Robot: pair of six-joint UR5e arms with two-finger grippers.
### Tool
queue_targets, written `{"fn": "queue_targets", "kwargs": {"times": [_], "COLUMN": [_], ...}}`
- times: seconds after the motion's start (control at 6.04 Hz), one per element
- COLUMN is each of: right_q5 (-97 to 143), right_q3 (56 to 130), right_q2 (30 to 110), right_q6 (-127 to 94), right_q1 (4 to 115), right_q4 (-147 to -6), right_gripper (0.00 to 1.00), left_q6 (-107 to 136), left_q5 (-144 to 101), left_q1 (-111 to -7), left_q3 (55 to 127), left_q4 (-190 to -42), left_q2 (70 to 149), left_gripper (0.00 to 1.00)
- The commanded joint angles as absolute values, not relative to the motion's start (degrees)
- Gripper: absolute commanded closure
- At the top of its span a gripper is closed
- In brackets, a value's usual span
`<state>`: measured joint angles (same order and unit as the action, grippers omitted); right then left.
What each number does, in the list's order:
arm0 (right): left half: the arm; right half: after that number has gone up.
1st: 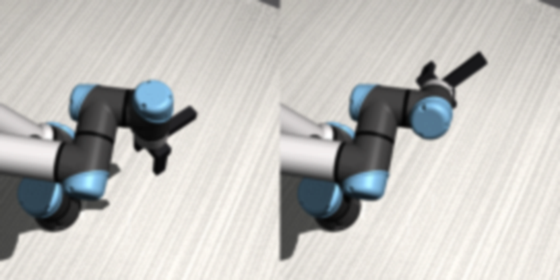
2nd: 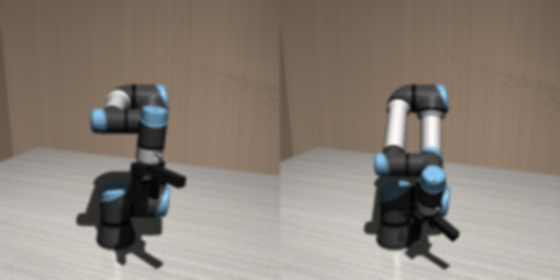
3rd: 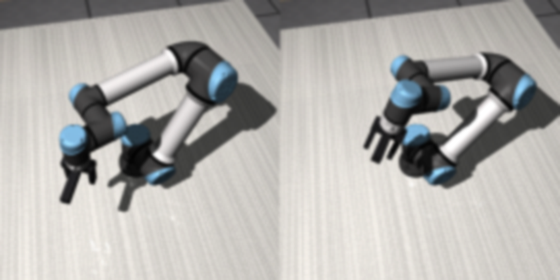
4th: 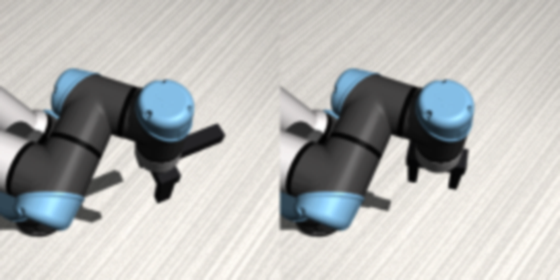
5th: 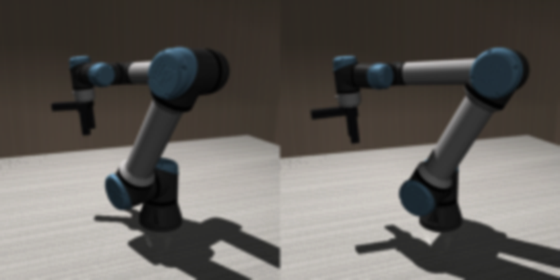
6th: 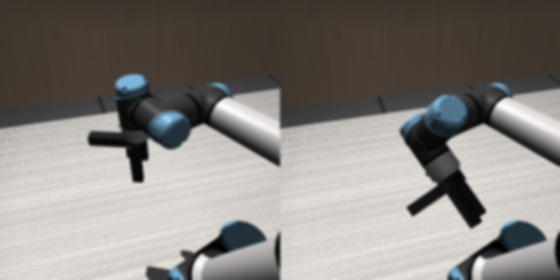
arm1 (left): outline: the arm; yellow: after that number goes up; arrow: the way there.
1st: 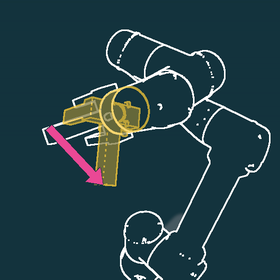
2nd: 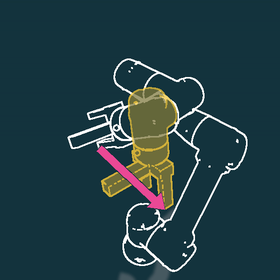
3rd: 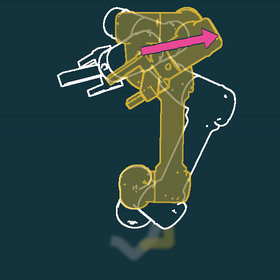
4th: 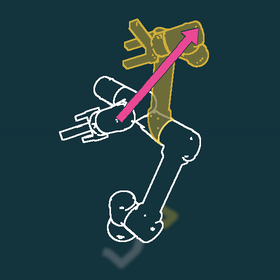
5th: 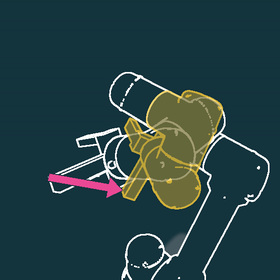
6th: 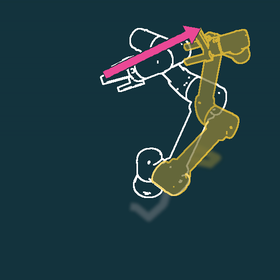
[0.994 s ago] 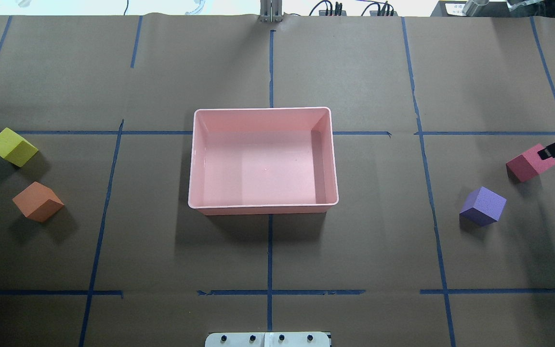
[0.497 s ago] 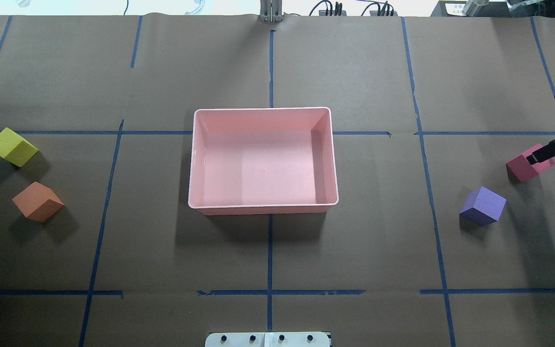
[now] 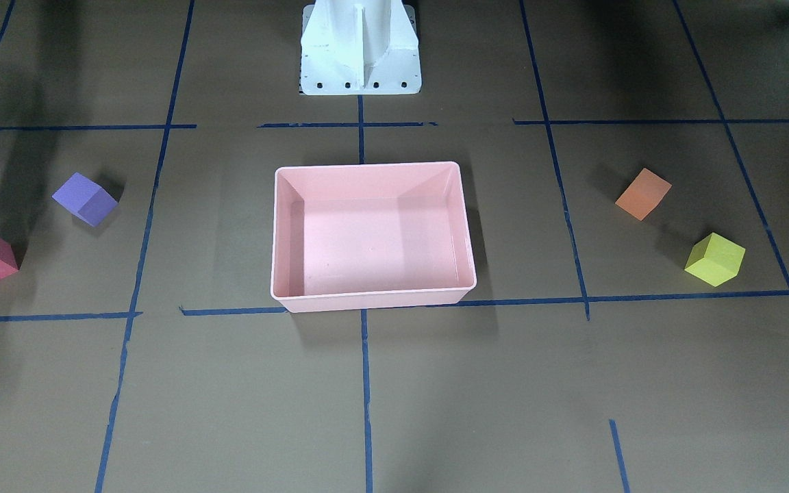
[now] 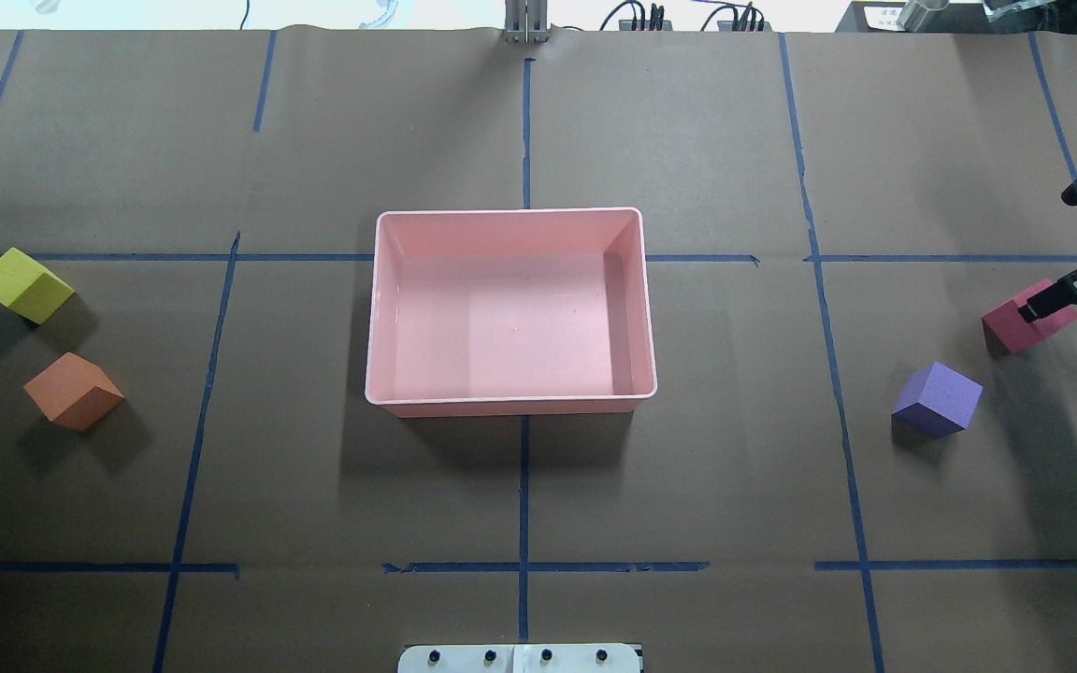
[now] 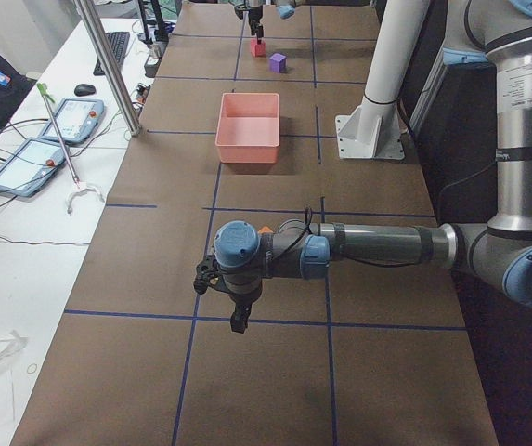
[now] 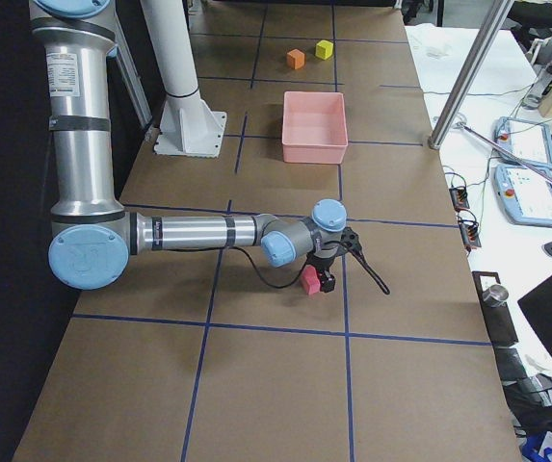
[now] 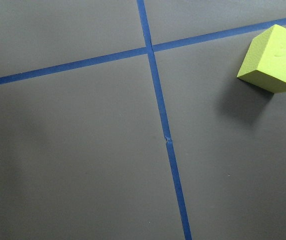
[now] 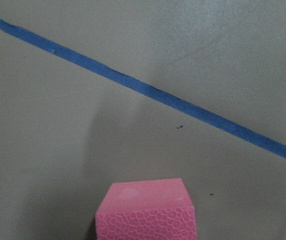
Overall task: Place blocks into pink bin with both arms
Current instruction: 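Lower the right gripper onto the pink cube and close on it, then carry the pink cube over the bin and release it inside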
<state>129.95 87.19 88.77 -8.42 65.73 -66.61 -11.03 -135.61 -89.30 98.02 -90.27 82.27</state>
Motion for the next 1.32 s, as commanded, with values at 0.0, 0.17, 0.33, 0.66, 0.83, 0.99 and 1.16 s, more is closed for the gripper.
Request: {"fn": "queue_targets", "kwargs": {"times": [0.0, 0.17, 0.33, 0.66, 0.83, 0.99, 1.16], "right_q5": [129.81, 129.81, 129.73, 130.42, 131.65, 131.92, 131.92], "right_q3": [86.14, 85.7, 85.61, 89.27, 96.52, 103.29, 106.32], "right_q2": [88.59, 88.59, 87.64, 86.23, 85.7, 81.86, 75.3], "right_q6": [-8.44, -8.35, -8.26, -9.22, -12.01, -18.22, -27.24], "right_q1": [63.64, 63.28, 63.02, 64.5, 65.47, 65.39, 63.13], "right_q4": [-66.62, -66.53, -66.62, -67.23, -71.67, -80.68, -86.95], "right_gripper": [0.0, 0.02, 0.59, 0.82, 0.83, 0.82, 0.8], "left_q6": [-11.07, -11.07, -11.07, -11.07, -11.07, -11.07, -11.07], "left_q5": [-135.62, -135.62, -135.62, -135.7, -135.7, -135.7, -135.7], "left_q1": [-89.3, -89.3, -89.3, -89.3, -89.38, -89.38, -89.3], "left_q3": [98.09, 98.09, 98.09, 98.09, 98.09, 98.09, 98.09], "left_q4": [-90.35, -90.35, -90.35, -90.35, -90.35, -90.35, -90.35], "left_q2": [82.27, 82.27, 82.27, 82.27, 82.27, 82.27, 82.27], "left_gripper": [0.0, 0.0, 0.0, 0.0, 0.0, 0.0, 0.0]}}
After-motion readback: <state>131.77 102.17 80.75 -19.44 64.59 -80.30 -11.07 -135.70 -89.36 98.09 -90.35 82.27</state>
